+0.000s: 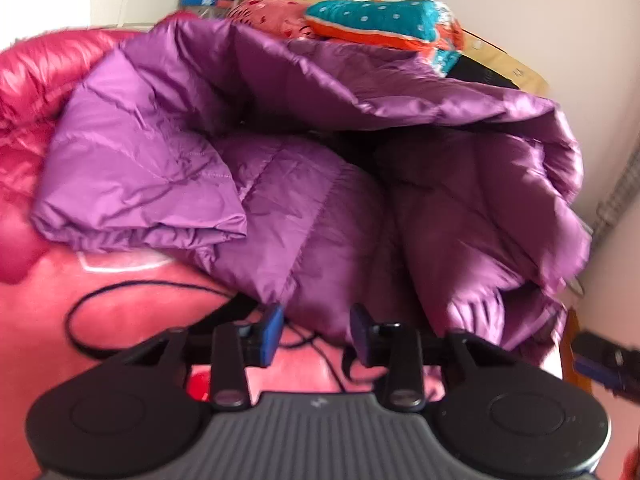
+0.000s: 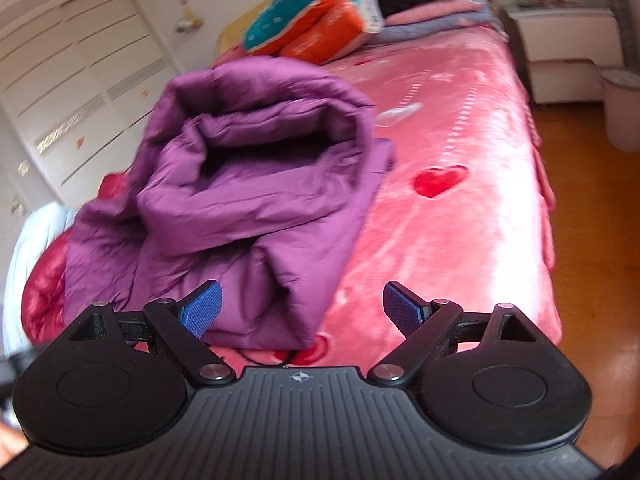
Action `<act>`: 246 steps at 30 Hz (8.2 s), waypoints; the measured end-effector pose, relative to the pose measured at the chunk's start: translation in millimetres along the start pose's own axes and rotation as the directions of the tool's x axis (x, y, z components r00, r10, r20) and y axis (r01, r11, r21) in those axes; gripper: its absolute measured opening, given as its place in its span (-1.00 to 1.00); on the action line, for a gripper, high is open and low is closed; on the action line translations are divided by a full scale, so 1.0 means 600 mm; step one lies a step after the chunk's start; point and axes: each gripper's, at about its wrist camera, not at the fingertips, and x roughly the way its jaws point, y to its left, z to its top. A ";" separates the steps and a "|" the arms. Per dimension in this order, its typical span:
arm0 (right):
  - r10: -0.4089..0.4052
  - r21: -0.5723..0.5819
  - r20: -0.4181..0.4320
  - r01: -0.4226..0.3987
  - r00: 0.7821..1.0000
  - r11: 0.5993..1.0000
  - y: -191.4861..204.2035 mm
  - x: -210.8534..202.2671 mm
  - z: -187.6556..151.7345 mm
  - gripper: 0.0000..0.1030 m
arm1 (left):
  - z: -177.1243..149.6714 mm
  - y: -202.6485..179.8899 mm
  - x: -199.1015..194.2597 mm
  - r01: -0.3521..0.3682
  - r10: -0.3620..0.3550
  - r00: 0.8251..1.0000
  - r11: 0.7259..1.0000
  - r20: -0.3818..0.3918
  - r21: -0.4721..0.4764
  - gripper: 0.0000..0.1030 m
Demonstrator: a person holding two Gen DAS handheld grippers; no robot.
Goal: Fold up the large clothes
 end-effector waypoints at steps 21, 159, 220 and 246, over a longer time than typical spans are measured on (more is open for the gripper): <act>0.207 -0.126 0.092 -0.195 0.974 0.973 0.117 0.093 0.019 1.00 | 0.024 0.038 0.050 -0.041 0.047 0.998 0.985 0.033 -0.167 0.80; -0.324 0.137 0.284 0.296 0.902 0.945 -0.093 -0.196 -0.014 -0.34 | 0.195 -0.129 -0.587 0.006 -0.195 0.797 0.949 0.572 0.316 -0.92; -0.450 -0.405 0.423 0.608 0.787 0.683 0.092 0.072 0.275 0.95 | 0.376 0.177 -0.120 -0.515 0.433 0.808 0.848 0.400 0.122 0.52; -0.392 0.073 0.201 0.385 0.898 0.920 -0.012 -0.129 -0.012 1.00 | 0.240 0.211 -0.245 -0.569 0.550 0.819 0.742 0.163 0.355 0.95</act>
